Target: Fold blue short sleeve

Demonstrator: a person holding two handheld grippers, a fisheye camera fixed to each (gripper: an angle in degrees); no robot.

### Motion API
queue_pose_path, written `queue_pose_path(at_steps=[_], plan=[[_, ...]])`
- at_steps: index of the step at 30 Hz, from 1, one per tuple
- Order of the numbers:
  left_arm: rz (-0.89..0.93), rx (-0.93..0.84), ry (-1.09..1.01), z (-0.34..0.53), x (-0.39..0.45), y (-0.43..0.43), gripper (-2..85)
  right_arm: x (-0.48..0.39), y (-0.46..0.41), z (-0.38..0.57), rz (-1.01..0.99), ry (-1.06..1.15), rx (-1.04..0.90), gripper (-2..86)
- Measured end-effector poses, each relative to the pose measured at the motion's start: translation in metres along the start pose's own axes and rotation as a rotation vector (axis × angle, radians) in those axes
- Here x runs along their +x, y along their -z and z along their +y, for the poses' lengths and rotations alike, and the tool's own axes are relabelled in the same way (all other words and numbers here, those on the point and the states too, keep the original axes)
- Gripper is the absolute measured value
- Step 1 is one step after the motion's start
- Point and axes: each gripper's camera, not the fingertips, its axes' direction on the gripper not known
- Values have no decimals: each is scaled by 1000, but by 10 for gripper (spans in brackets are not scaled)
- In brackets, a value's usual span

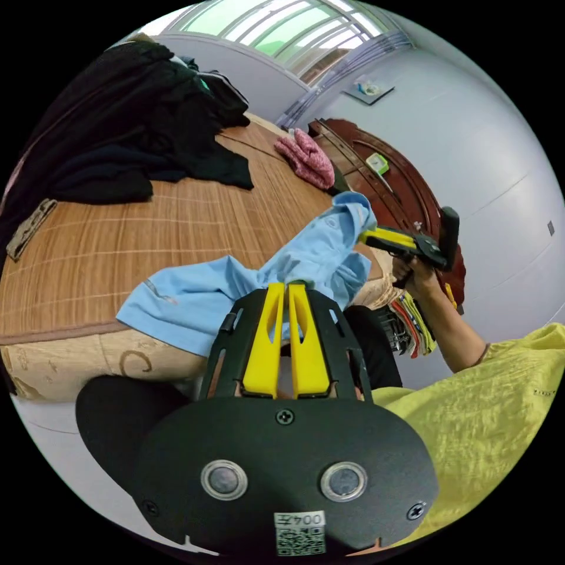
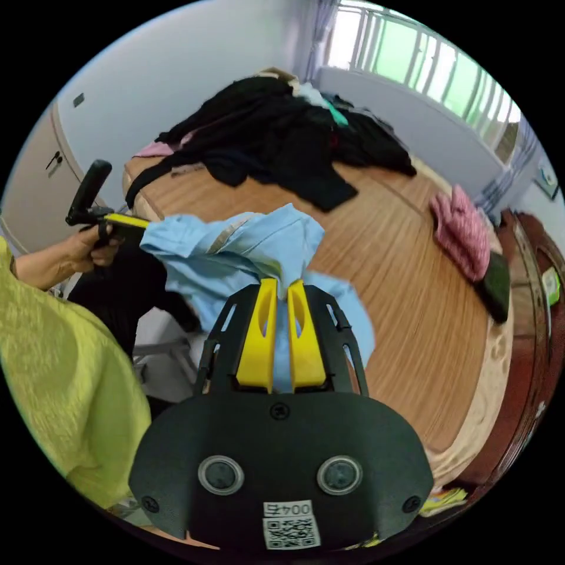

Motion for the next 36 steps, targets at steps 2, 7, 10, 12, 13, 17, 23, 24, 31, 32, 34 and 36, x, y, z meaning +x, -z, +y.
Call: queue_pose_path(at_steps=[2,7,10,12,13,17,23,24,31,32,34,36], plan=[[-12,-38,2,4,2,-19,11,6,-28,35,-125,-111,-145,51],[-20,-85,4,6,6,-34,12,41,-4,77,-276,-419,6,75],[-23,-82,-1,3,4,-31,11,64,16,73,-324,-472,74,104],[-18,-78,0,2,3,-30,11,69,25,59,-309,-442,76,119],[-17,-74,1,1,2,-29,11,71,26,48,-295,-419,48,124],[-9,-72,5,2,-1,-29,12,83,10,13,-249,-385,-87,136],[-8,-80,0,4,-7,-27,12,108,-12,-18,-248,-348,-262,115],[-4,-76,2,4,-9,-25,12,108,-14,-19,-251,-335,-288,106],[24,-63,28,7,-24,-15,12,132,-26,1,-430,-365,-358,56],[24,-62,31,7,-25,-13,12,139,-25,6,-496,-387,-332,50],[33,-52,38,7,-28,-7,12,151,-16,15,-596,-423,-239,23],[45,-28,46,6,-30,3,12,167,0,26,-737,-493,-87,5]])
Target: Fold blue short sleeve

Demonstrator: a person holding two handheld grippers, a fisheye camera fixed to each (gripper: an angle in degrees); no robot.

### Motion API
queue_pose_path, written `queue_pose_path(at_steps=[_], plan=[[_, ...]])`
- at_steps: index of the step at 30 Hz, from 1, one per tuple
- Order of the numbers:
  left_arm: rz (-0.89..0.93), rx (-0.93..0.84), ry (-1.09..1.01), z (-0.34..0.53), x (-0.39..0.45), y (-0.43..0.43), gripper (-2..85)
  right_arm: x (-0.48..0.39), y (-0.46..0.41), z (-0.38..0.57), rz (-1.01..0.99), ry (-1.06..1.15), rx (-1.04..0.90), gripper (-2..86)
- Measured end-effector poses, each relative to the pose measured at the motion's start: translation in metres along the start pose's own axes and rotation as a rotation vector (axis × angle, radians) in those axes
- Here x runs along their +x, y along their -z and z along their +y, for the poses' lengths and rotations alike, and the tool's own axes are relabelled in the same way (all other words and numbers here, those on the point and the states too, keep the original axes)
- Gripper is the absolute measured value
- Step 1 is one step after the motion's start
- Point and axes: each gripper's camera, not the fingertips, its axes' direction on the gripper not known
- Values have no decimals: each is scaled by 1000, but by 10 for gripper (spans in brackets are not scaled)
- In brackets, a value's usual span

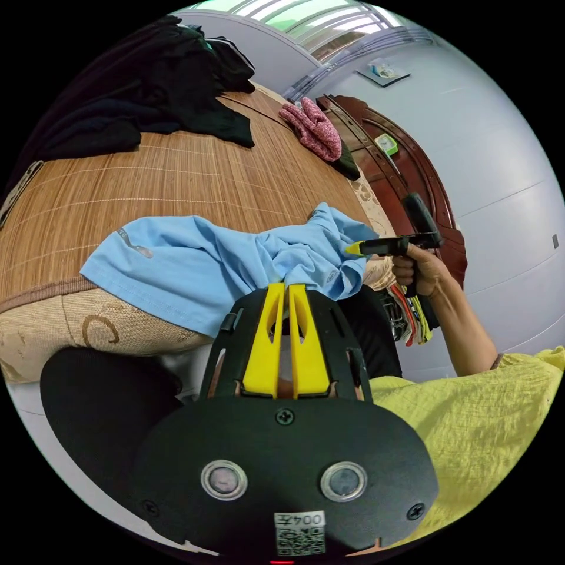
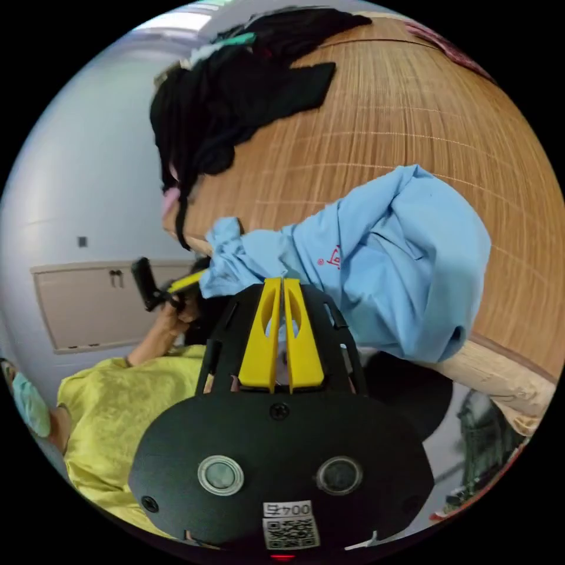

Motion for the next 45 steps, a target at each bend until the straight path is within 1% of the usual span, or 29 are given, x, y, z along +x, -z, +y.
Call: queue_pose_path(at_steps=[2,3,4,5,6,8,10,11,12,14,16,18,20,22,24,26,28,30,31,33,35,36,38,39,40,41,42,44,45], plan=[[8,49,7,-4,0,16,12,6,42,13,-271,-4,256,-3],[16,95,2,-9,1,30,12,6,53,15,-323,-2,309,-3],[23,140,-11,-17,3,45,12,4,72,18,-367,-1,382,-4],[23,158,-20,-21,4,52,12,-2,88,18,-329,8,414,-4],[11,179,-46,-31,8,65,12,-6,93,17,-286,17,404,-3],[-22,177,-96,-42,15,77,12,-25,97,5,-115,51,274,3],[-52,134,-153,-47,24,83,12,-37,86,-4,-4,75,139,18],[-62,124,-164,-45,25,83,12,-44,79,-8,91,80,85,36],[-80,108,-179,-41,26,81,12,-47,76,-9,138,84,69,42],[-96,83,-174,-32,22,76,12,-54,62,-11,322,75,-5,72],[-85,54,-135,-17,9,67,12,-52,48,-10,421,54,-90,99],[-56,35,-97,-6,-1,64,12,-53,42,-5,459,54,-140,124],[-33,31,-78,2,-8,65,11,-66,52,4,480,91,-79,142],[-30,34,-67,9,-16,71,11,-80,55,6,469,130,-64,149],[-22,40,-55,12,-21,78,11,-97,47,9,531,186,-102,152],[-9,48,-43,14,-27,85,11,-114,22,14,705,268,-174,150],[3,52,-38,18,-31,95,11,-118,2,19,811,322,-247,138],[-1,55,-36,21,-33,103,11,-116,-11,24,871,358,-320,101],[-3,58,-34,22,-35,110,11,-116,-10,29,891,381,-327,54],[-8,82,-30,23,-37,125,11,-119,16,34,834,356,-260,17],[-10,137,-31,20,-38,148,11,-124,82,41,622,286,-74,5],[-5,186,-31,17,-37,167,11,-125,100,44,573,267,-23,3],[18,273,-41,8,-33,198,11,-126,174,60,407,206,179,-3],[37,329,-39,0,-28,219,10,-127,192,65,377,195,227,-3],[65,386,-43,-9,-21,240,10,-130,227,75,302,179,323,-5],[78,415,-50,-14,-16,251,10,-133,262,89,197,172,430,-5],[90,472,-67,-24,-4,274,10,-136,280,96,138,172,488,-5],[103,546,-111,-39,20,311,9,-150,348,132,-121,210,715,-6],[117,598,-160,-47,40,338,9,-156,363,141,-174,231,760,-6]])
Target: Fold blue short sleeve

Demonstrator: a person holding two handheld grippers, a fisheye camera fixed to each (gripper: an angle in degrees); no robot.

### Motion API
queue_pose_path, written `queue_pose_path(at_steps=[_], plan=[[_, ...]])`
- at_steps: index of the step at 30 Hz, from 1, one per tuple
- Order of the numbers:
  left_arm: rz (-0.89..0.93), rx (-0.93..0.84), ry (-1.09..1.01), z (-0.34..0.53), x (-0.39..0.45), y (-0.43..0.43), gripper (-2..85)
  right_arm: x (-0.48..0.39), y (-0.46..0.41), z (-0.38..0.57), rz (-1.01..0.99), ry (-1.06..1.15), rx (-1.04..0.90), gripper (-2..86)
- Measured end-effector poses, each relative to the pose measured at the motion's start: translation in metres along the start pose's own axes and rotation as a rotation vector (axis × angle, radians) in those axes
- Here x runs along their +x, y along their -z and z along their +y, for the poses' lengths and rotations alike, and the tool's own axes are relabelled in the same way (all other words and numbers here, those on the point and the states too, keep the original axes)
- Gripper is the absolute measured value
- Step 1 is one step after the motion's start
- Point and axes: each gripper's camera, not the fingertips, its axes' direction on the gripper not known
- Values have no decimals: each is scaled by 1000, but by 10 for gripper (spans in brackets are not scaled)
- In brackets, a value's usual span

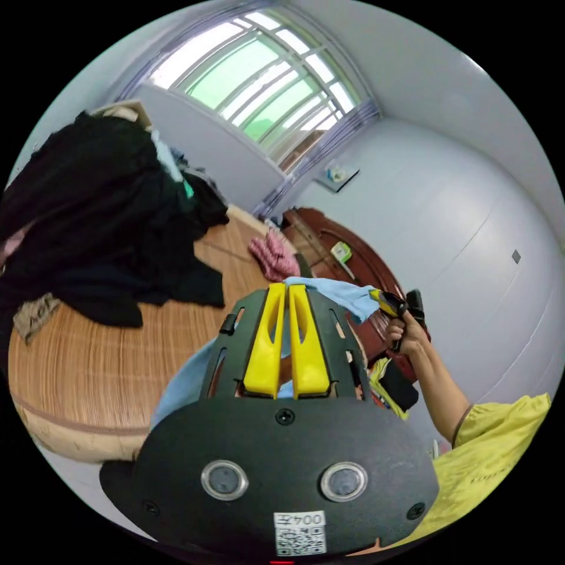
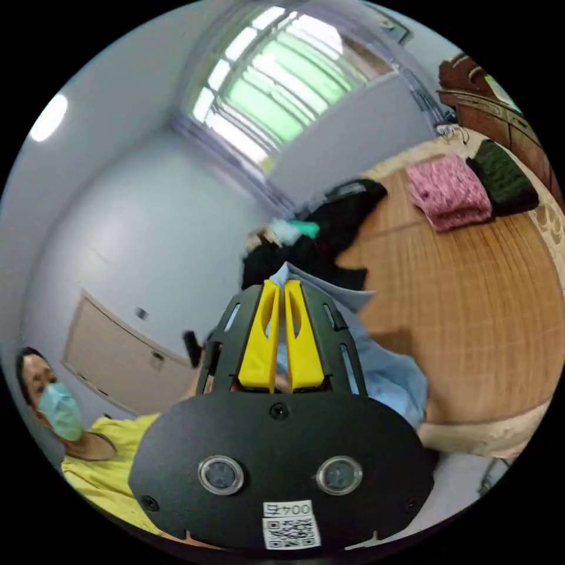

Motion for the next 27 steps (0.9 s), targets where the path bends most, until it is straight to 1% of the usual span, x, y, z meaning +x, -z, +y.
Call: queue_pose_path(at_steps=[1,2,4,7,10,14,19,23,27], plan=[[21,48,-60,-25,24,16,9,-23,28,-9,-56,34,80,-6],[28,69,-96,-37,38,24,9,-51,53,-16,-66,87,135,-6],[18,154,-248,-78,98,57,8,-98,84,-24,-37,190,190,-7],[39,292,-368,-113,159,108,8,-175,130,-26,22,377,289,-7],[28,406,-453,-127,208,158,8,-243,163,-15,96,556,360,-7],[33,528,-529,-117,247,218,8,-312,195,18,153,757,426,-7],[99,654,-622,-98,287,294,8,-366,221,51,210,926,441,-7],[82,690,-659,-98,312,317,8,-394,237,63,236,1001,465,-7],[8,719,-678,-100,334,316,8,-400,239,66,306,1033,462,-7]])
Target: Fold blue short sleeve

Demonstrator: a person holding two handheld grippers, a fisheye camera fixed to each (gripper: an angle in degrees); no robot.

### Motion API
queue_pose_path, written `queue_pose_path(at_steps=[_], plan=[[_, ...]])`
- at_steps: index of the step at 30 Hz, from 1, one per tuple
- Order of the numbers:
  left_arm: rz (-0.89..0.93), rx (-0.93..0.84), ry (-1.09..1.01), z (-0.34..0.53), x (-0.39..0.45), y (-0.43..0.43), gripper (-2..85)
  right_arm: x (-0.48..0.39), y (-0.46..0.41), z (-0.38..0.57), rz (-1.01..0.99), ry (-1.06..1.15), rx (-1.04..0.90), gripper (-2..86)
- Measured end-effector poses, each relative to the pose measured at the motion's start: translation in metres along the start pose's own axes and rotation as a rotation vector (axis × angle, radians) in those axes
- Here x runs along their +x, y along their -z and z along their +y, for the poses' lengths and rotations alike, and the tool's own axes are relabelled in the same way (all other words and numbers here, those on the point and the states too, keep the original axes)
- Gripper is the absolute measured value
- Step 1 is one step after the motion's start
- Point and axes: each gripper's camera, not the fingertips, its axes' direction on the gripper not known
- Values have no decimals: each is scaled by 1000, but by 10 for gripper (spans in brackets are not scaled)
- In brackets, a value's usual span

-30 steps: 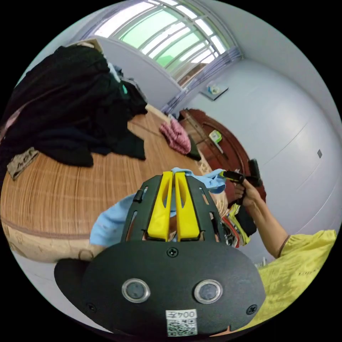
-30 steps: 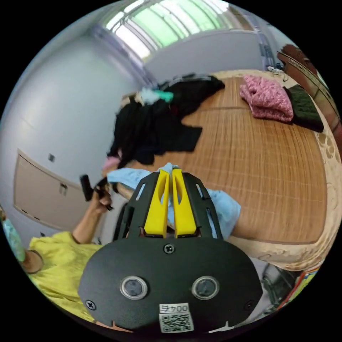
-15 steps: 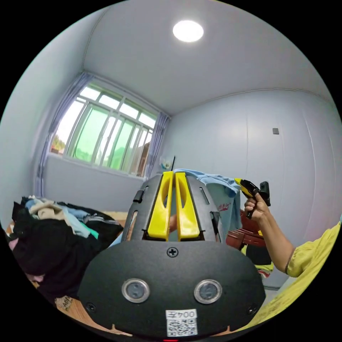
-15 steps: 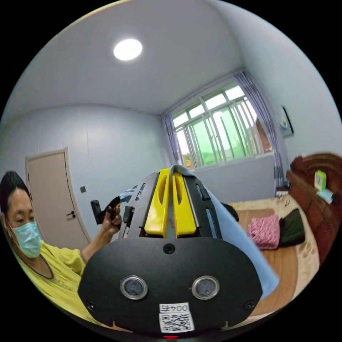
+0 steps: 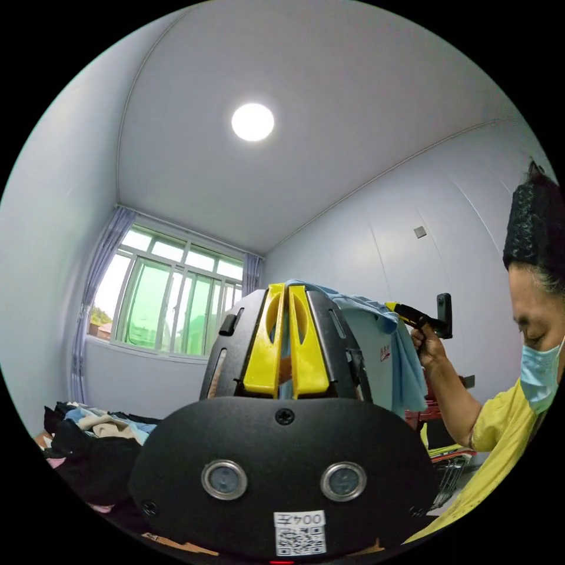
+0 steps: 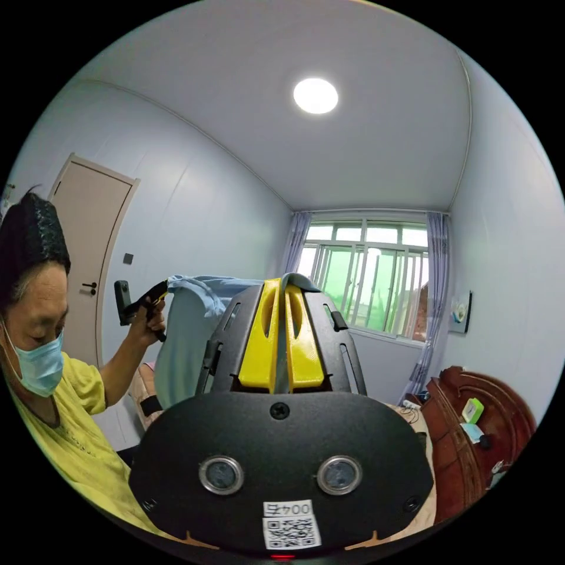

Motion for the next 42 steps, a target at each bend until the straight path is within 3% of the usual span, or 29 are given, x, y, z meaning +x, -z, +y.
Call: queue_pose_path(at_steps=[5,14,21,25,28,34,38,42], plan=[[-105,-30,-54,27,8,-43,7,27,-39,30,73,-9,-132,-7],[-174,-405,-115,172,-38,-244,10,169,-188,174,157,-221,-437,-7],[-255,-796,-175,370,-97,-442,17,270,-336,328,222,-323,-703,-3],[-246,-1115,-33,509,-144,-537,35,316,-418,435,193,-399,-950,16],[-255,-1247,86,595,-171,-578,95,334,-445,494,242,-434,-1045,58],[-245,-1256,381,684,-211,-591,179,340,-424,549,327,-419,-1040,117],[-166,-1265,322,690,-199,-561,178,299,-372,589,209,-395,-1187,101],[-115,-1303,241,688,-167,-477,174,255,-301,631,126,-488,-1264,113]])
